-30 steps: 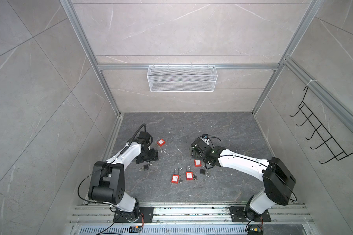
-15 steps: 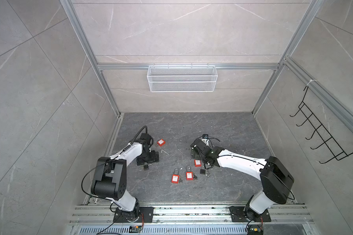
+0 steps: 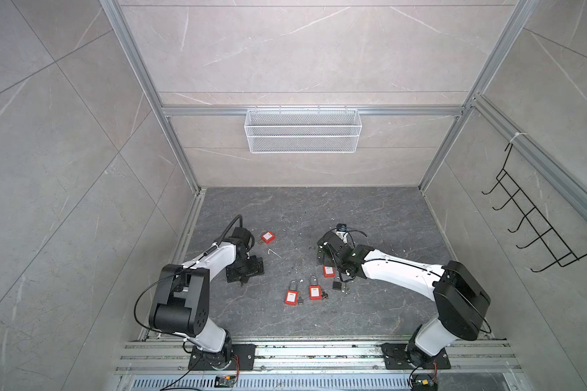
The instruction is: Lock with the key
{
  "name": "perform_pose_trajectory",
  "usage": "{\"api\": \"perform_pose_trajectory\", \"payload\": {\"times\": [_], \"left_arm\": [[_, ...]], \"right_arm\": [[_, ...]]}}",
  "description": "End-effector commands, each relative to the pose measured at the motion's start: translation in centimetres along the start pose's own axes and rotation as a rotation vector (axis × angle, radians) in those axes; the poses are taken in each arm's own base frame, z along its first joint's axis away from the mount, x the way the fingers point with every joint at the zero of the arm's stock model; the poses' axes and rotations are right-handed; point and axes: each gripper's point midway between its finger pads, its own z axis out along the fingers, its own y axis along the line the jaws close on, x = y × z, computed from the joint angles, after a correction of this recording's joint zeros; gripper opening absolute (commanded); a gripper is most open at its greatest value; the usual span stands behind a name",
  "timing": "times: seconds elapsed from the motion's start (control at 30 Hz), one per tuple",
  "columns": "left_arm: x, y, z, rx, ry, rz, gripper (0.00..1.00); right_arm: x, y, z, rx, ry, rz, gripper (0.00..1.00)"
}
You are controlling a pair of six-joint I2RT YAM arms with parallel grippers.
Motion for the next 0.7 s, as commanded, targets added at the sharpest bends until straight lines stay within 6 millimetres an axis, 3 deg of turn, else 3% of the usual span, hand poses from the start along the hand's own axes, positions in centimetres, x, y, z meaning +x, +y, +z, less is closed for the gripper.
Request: {"api": "perform_pose_trajectory", "payload": {"times": [0.0,0.23,0.47,0.67], "left_arm": [[1.4,-0.4,-0.7,0.056,0.013,-0.071,0.93],[2.1,-1.7,-1.3,0.143,-0.015,-0.113,0.93],[1.1,-0.4,-2.9,0.075,-0.103,-0.134,0.94],[-0.2,-0.4,-4.4,0.058,-0.142,-0.134,0.94]], "right_arm": [[-0.4,0.6,-0.1,-0.021,-0.006,-0.01,0.99],[-0.2,1.9,0.0,-0.085,0.006,-0.042,0.97],[0.1,3.9,-0.1,-0.178,0.025,-0.087,0.9],[0.3,4.6,0.0,-0.198,0.042,-0.107,0.89]]}}
